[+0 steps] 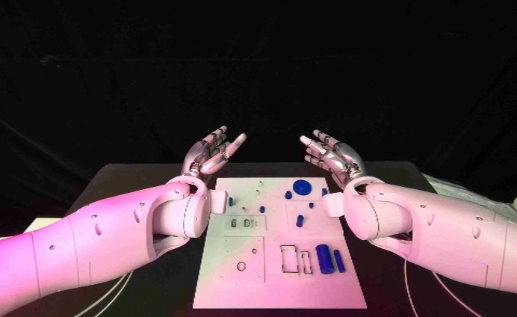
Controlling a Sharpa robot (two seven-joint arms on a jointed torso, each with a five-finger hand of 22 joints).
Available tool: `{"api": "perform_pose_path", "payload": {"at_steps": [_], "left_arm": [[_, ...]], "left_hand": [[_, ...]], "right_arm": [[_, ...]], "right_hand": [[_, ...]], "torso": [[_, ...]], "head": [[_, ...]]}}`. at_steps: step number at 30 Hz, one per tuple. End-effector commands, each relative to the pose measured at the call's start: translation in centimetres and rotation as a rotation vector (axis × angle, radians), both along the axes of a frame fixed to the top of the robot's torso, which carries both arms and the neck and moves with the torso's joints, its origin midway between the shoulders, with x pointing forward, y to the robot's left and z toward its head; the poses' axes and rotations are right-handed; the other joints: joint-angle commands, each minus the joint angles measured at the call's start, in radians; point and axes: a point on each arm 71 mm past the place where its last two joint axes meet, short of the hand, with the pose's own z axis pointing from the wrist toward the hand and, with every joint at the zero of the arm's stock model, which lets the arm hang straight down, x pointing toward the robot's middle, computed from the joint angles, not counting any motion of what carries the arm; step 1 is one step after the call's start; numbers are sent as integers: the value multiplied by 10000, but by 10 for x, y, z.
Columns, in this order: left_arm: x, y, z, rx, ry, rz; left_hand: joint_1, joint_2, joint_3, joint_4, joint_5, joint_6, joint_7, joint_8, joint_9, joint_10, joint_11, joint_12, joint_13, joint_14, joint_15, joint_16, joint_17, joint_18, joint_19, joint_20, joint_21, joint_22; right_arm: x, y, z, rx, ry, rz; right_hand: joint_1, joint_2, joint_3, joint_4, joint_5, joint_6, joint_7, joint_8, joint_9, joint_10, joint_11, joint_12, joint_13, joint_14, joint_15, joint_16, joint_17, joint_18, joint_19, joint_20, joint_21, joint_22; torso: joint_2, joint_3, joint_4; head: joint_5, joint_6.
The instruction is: Assemble the parts on the task board
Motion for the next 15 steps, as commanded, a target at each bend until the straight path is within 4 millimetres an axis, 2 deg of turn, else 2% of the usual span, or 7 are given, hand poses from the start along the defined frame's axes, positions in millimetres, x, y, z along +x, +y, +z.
{"api": "perform_pose_path", "payload": {"at_steps": [1,4,7,8,10,11,15], "left_arm": [[0,-6,3,-232,-291,-811],[0,-6,3,-232,-291,-811],[0,-6,3,-232,-291,-811],[0,-6,3,-232,-291,-811],[0,-6,3,-232,-291,-811],[-3,10,1,-321,-361,-848],[-4,15,5,-260,-493,-873]], "left_hand": [[548,-39,43,172,79,197,1132,68,24,145,134,81,31,240,59,66,34,200,68,165,69,28],[615,34,120,167,68,363,1180,94,42,329,185,105,49,516,89,116,71,213,209,188,117,58],[716,314,283,144,24,1033,1336,208,109,1194,365,233,127,1765,207,377,221,124,1018,207,373,202],[739,441,334,131,13,1584,1417,326,173,1858,483,362,193,2600,261,585,323,47,1784,181,621,338],[754,703,398,76,-27,2950,1420,642,327,3403,411,670,329,4331,177,1087,538,152,4117,200,1443,763],[767,810,397,45,-34,3626,1359,778,385,4247,334,808,376,4777,58,1231,571,271,4800,163,1738,881],[816,981,313,-46,-50,4932,1214,945,432,6150,130,1020,420,5610,-201,1384,573,492,5616,135,2073,959]], "right_arm": [[0,15,-1,-166,211,2405],[2,17,-2,-287,284,2892],[3,19,-2,-380,341,3231],[3,19,-2,-400,353,3302],[3,19,-2,-422,366,3376],[16,-10,18,-2582,-1627,2495],[18,-16,26,-3120,-2026,2393]], "right_hand": [[1086,107,181,-643,94,892,1571,144,101,1186,107,178,106,1183,95,161,94,427,839,95,235,131],[1571,110,345,-1065,64,2160,1521,359,230,2749,20,418,219,2921,-78,419,218,639,2270,101,672,349],[2015,47,517,-1531,-9,3864,1380,625,365,5143,-193,785,357,4950,-316,727,315,879,3338,95,1053,488],[2095,27,557,-1649,-19,4349,1325,671,384,5524,-267,834,349,5141,-374,749,305,940,3446,97,1108,492],[2176,-7,615,-1824,-34,5088,1210,720,401,5935,-376,860,327,5517,-502,827,309,1061,3681,93,1231,512],[2203,-15,649,-1901,-35,5454,1162,737,406,6124,-433,862,320,5725,-565,873,313,1123,3814,88,1302,525],[2256,-43,785,-2015,-28,6486,1046,717,406,6614,-568,796,299,6288,-727,941,307,1219,4181,53,1495,551]], "torso": [[-2,-2,-1],[-2,-2,-1],[-2,-2,-1],[-2,-2,-1],[-2,-2,-1],[246,-16,26],[372,-37,40]], "head": [[1,-1],[1,-1],[1,-1],[1,-1],[1,-1],[-150,8],[-173,44]]}}
